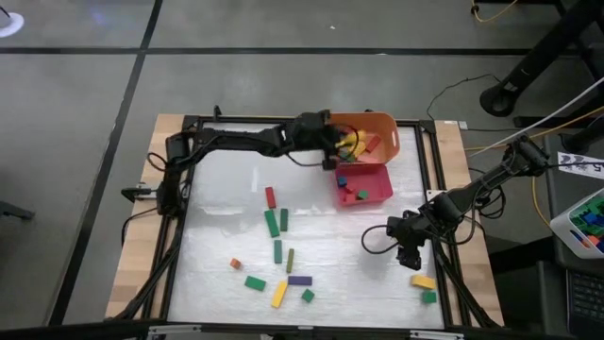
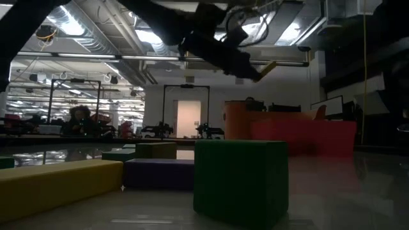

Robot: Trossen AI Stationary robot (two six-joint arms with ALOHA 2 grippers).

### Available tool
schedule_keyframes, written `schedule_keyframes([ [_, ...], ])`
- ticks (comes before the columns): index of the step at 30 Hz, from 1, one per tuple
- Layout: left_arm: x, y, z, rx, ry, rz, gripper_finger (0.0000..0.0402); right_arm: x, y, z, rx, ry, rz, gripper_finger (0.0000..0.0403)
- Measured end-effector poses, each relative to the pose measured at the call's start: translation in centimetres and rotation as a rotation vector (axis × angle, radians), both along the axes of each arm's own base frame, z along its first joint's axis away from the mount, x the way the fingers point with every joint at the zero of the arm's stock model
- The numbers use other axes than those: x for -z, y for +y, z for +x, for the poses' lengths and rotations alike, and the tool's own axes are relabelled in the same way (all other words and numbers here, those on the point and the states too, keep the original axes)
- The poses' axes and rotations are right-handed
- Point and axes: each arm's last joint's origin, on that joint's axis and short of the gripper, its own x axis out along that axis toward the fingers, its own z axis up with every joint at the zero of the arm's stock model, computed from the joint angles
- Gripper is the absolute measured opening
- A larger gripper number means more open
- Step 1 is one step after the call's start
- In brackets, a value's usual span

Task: Sort blocks by size
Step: Put the yellow rectangle block into the orange bin

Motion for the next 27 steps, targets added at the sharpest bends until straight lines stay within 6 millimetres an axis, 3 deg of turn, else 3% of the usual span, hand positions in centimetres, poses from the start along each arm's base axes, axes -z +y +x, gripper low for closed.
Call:
schedule_keyframes([
  [7,1.5,2.7,-0.6,-0.104,0.002,-0.114,0.0172,0.0,2.4,-1.9,0.0,0.078,0.046,0.0239],
  [17,1.1,2.5,-0.6,-0.102,-0.011,-0.119,0.0201,0.0,6.6,-5.4,0.105,0.014,0.057,0.0239],
  [27,1.1,2.4,-0.6,-0.099,-0.008,-0.117,0.02,4.6,10.1,-6.9,-0.01,0.128,-0.154,0.0239],
])
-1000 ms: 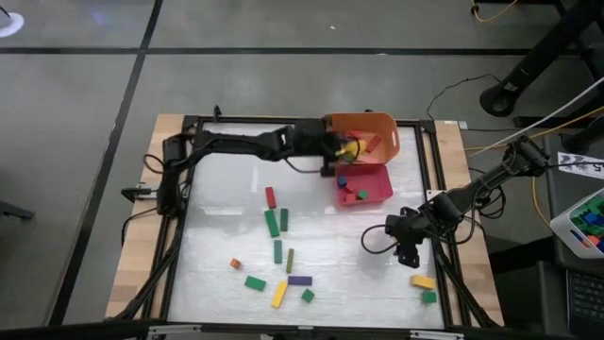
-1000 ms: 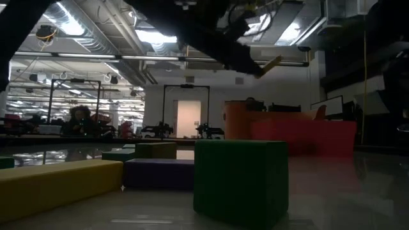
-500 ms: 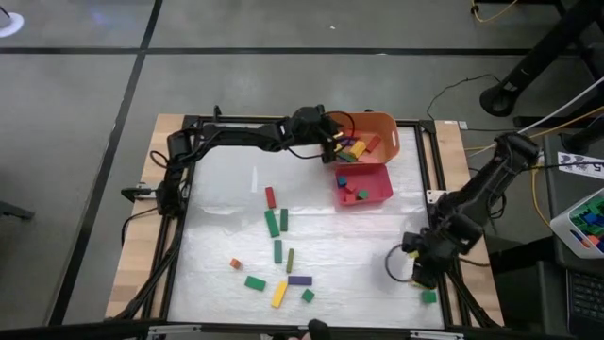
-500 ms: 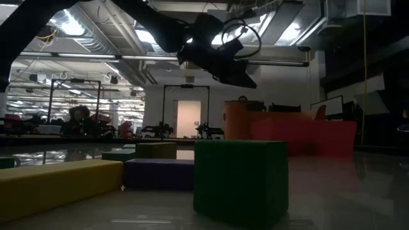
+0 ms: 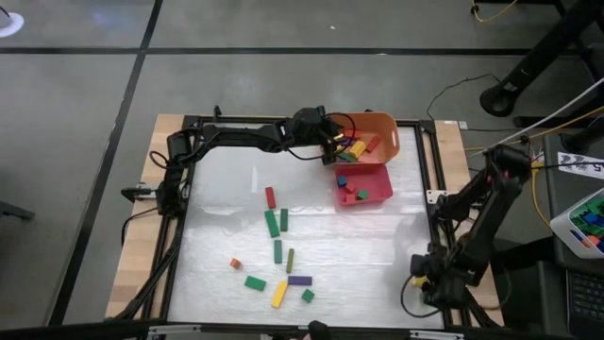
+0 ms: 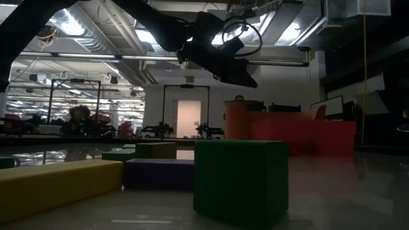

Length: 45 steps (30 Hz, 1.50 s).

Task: Sort blocks by size
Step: Put the yellow rectangle block into the orange bin

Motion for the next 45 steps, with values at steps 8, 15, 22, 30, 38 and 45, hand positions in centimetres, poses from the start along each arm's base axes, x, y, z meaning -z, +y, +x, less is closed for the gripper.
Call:
schedule_keyframes([
  [8,0.2,0.0,-0.1,-0.002,0.013,-0.011,0.02,2.6,1.5,0.4,-0.018,0.055,-0.045,0.0239],
  [15,-0.1,-0.6,0.1,0.01,0.012,-0.013,0.02,3.6,1.6,0.6,-0.011,0.059,-0.101,0.0197],
  [22,-2.7,-3.5,-0.7,0.064,0.042,-0.022,0.02,3.6,1.2,0.9,0.008,0.02,-0.145,0.013],
  [30,-7.5,-8.3,-5.3,0.099,0.215,-0.161,0.02,3.5,-0.9,4.1,0.027,-0.167,-0.319,0.0136],
  [38,-9.9,-13.0,-11.6,0.018,0.457,-0.424,0.02,2.0,-5.0,10.3,-0.121,-0.309,-0.584,0.0132],
  [45,-9.4,-16.6,-14.4,-0.049,0.686,-0.536,0.02,-1.6,-9.7,16.3,-0.338,-0.306,-0.782,0.0142],
])
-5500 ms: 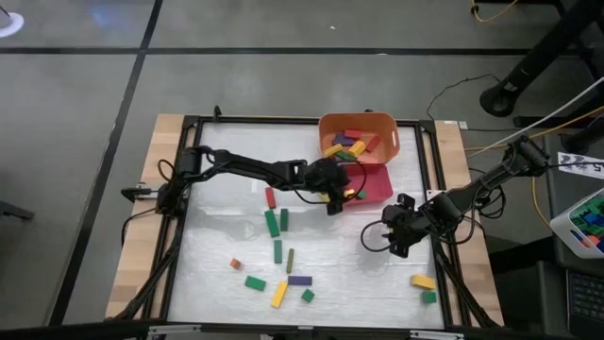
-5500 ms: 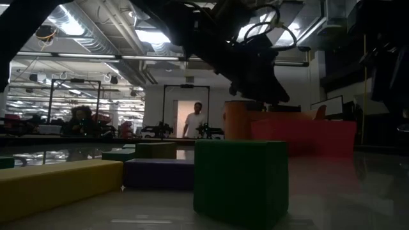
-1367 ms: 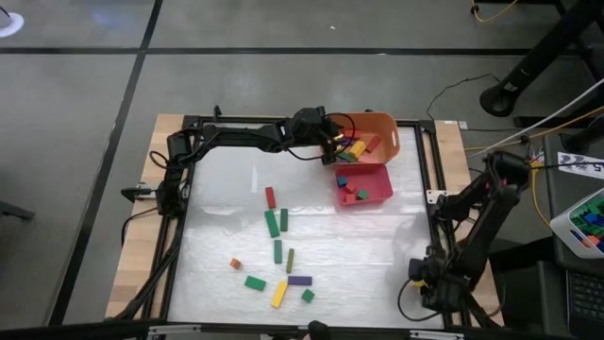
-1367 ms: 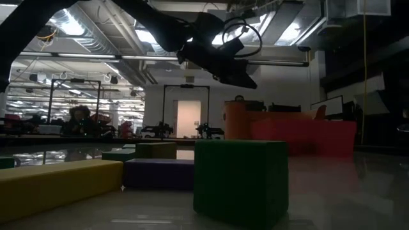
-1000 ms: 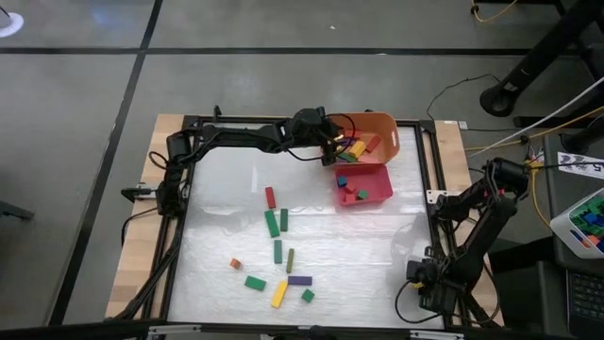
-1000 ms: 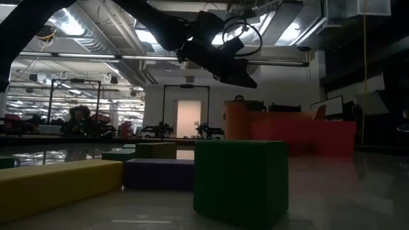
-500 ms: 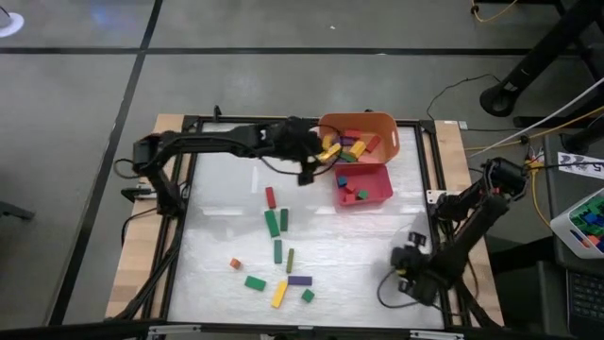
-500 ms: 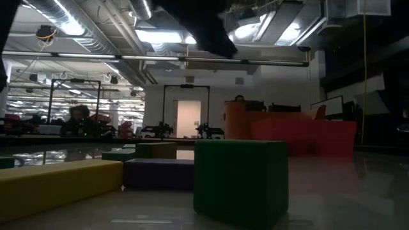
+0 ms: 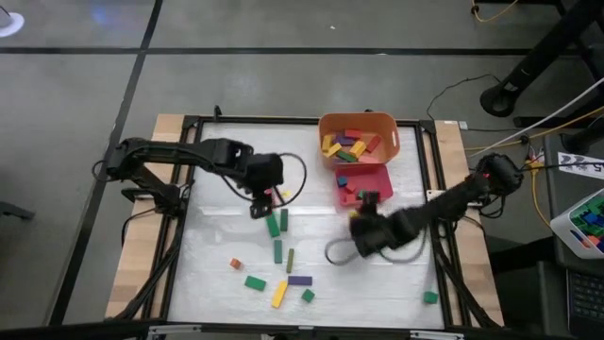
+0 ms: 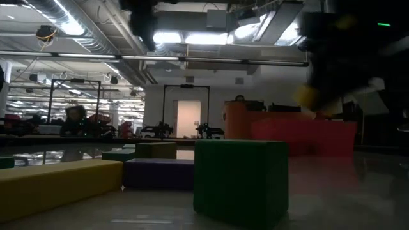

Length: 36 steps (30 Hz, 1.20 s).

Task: Sort blocks by size
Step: Put the yellow rectangle block into the orange bin, then put the orange rectangle block into the orange bin

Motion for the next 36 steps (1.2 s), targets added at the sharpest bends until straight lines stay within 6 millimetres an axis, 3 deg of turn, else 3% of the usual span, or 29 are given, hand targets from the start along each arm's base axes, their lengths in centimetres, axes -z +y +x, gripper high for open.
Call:
schedule_keyframes([
  [5,0.3,-1.7,-0.9,-0.017,0.085,-0.026,0.02,-3.6,-4.2,3.4,-0.066,0.026,-0.144,0.0147],
  [9,0.4,-2.8,-1.3,-0.005,0.12,-0.03,0.02,-5.8,-8.5,5.0,-0.04,0.061,-0.241,0.0133],
  [12,0.4,-3.6,-1.4,0.008,0.129,-0.032,0.02,-6.8,-12.1,5.5,0.001,0.098,-0.282,0.014],
  [16,0.5,-4.6,-2.0,-0.021,0.173,-0.044,0.02,-7.1,-16.7,5.3,0.093,0.114,-0.301,0.0177],
  [21,0.6,-6.4,-3.0,-0.139,0.227,-0.079,0.02,-7.3,-21.0,4.6,0.226,0.076,-0.277,0.0215],
  [28,2.6,-10.4,-4.5,-0.356,0.251,-0.115,0.02,-7.3,-24.0,3.6,0.291,0.057,-0.216,0.0227],
  [36,5.7,-14.4,-6.2,-0.736,0.23,-0.246,0.02,-7.2,-24.4,3.5,0.248,0.026,-0.123,0.0225],
])
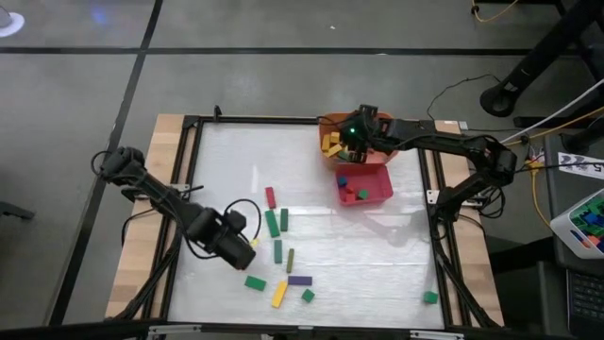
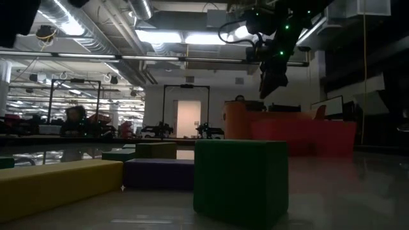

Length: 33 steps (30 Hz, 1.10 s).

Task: Sort blocks by size
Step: Put the orange rectangle block into the orange bin

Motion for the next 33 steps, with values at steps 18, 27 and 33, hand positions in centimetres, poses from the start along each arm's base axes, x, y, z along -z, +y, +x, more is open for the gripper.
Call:
schedule_keyframes([
  [18,4.9,-1.7,-0.8,-0.098,-0.041,-0.087,0.02,0.3,0.4,0.0,-0.009,-0.061,0.147,0.0225],
  [27,6.8,-1.8,-1.0,-0.086,-0.072,-0.114,0.02,0.4,0.6,-0.1,-0.023,-0.058,0.177,0.0225],
  [33,7.9,-1.5,-1.5,-0.087,-0.028,-0.107,0.02,0.5,0.7,0.0,-0.051,-0.074,0.218,0.0225],
])
